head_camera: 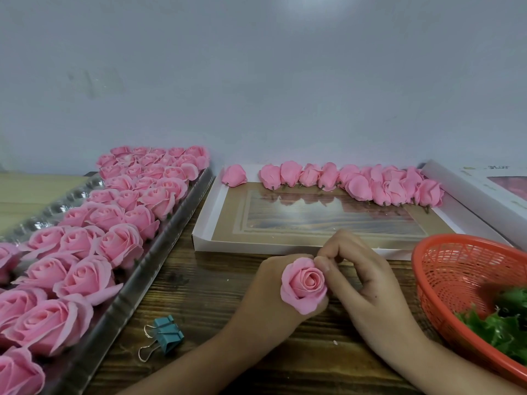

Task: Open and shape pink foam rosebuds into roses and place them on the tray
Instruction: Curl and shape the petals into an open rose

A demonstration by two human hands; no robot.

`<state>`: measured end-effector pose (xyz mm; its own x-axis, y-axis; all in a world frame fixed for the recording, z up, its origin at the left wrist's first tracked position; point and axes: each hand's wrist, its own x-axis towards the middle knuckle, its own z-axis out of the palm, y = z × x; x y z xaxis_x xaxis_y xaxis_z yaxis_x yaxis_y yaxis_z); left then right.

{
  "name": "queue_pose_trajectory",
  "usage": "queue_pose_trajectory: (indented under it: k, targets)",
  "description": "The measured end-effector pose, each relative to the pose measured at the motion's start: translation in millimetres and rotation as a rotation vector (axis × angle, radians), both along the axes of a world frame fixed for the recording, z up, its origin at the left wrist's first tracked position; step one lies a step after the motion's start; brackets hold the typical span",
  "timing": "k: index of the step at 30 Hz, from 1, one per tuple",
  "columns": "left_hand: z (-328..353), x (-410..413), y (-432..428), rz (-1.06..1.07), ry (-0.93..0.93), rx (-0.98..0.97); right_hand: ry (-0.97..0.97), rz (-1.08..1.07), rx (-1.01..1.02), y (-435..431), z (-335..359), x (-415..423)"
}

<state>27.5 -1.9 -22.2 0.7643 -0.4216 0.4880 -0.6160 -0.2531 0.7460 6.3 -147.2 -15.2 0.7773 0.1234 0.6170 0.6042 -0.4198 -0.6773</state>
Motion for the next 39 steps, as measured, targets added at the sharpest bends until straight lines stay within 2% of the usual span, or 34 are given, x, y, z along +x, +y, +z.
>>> queue_pose_trajectory:
  k: [8,12,15,18,22,24,25,34,39]
  targets:
    - [2.9,-2.7,-2.7,-0.005,-0.029,0.027,-0.018,-0.073,-0.085,0.6,-0.8,0.5]
    - [-1.4,-3.1,1.1,0.004,0.163,-0.1,-0.015,-0.093,-0.106,1.0,-0.6,0.5]
    - [-3.0,3.1,-4.8,0.008,-0.004,-0.018,-0.031,-0.073,-0.012,0.0,1.0,-2.0]
    - [-2.6,5.2,-8.2,0.118,-0.066,-0.06,-0.108,-0.022,0.02,-0.8,3.9,-6.5]
    - [-0.7,4.1,-2.5,0.015,0.171,-0.019,-0.164,0.041,-0.048,1.5,6.1,-9.6]
    - [-2.1,2.1,-0.8,0.055,0.385,-0.078,-0.153,0.058,-0.07,1.8,6.7,-10.0]
    - [-2.1,-1.0,2.2,0.095,0.428,-0.132,-0.151,0.057,-0.08,1.5,7.3,-10.2]
    - [-1.6,-9.7,3.0,0.168,0.359,-0.068,-0.184,0.047,-0.218,3.3,7.2,-8.5]
    - [-1.8,-0.3,-3.2,0.045,0.156,0.031,-0.245,0.019,-0.343,2.7,7.8,-9.0]
